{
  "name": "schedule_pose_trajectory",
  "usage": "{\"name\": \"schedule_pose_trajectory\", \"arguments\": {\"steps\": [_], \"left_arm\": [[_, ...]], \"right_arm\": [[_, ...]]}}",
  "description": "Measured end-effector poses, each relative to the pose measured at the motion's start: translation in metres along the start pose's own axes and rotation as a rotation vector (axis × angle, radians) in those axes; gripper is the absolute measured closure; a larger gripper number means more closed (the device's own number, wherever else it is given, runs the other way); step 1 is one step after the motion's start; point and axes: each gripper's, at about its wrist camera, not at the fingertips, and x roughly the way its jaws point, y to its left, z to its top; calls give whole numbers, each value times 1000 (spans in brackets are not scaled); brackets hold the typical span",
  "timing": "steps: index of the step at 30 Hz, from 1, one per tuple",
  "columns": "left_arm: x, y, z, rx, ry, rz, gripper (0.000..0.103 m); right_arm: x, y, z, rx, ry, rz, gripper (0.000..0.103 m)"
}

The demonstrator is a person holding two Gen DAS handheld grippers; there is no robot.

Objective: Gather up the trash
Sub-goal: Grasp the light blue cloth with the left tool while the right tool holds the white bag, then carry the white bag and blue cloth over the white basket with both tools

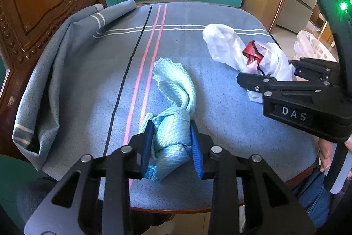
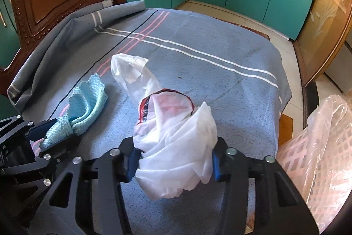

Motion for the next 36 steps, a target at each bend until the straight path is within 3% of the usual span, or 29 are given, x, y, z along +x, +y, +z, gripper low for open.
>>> {"name": "schedule_pose_trajectory", "arguments": {"steps": [8,12,24,27,32,36], "left_arm": [[3,-6,-2,6,2,5,62],[1,-4,-3,-14,-12,6,71],[-34,-10,4,-22,-117,30,71],[-42,-18,7,-6,-136,28,71],[-52,-39,18,27,-165,2,71],[-64,-70,29,69,-204,-49,71]], "right_arm": [[-7,-5,1,31,-22,0,56],[-13,-12,3,64,-41,5,56],[-88,-57,5,186,-257,8,56],[-107,-77,0,218,-302,-40,56],[-146,-127,-18,303,-389,-214,56],[-160,-172,-41,422,-391,-266,56]]}}
